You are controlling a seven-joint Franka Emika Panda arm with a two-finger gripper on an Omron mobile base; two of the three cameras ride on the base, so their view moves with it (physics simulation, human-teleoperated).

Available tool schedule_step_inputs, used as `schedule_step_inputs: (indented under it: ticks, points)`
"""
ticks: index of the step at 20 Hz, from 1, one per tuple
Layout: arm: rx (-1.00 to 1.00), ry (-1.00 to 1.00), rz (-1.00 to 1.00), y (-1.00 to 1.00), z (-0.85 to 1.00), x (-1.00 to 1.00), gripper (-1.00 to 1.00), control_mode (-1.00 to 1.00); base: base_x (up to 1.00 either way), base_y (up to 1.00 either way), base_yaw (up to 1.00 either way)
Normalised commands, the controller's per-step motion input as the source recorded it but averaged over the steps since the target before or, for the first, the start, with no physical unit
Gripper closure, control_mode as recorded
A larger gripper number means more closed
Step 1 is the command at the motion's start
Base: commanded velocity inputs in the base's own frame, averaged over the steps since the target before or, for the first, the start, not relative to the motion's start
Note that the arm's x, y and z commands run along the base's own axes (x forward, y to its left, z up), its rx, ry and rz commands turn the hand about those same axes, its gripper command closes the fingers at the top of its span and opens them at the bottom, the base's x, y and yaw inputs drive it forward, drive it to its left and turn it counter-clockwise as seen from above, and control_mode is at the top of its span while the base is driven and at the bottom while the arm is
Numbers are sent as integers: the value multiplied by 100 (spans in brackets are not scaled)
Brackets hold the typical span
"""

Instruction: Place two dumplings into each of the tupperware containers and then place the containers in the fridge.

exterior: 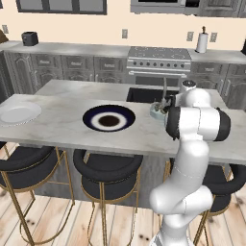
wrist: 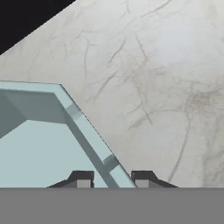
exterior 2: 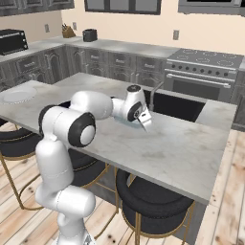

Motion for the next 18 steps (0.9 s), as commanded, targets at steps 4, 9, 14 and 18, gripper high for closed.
schedule_step_inputs:
  ticks: [4,9,14,18]
  points:
    - [1,-24,-7,0,38,-83,100,-100,0,0,0]
    - [0,-24,-3,0,33,-99,100,-100,0,0,0]
    - [0,-14,0,9,35,-100,100,-100,0,0,0]
    - [0,-1,0,4,41,-100,100,-100,0,0,0]
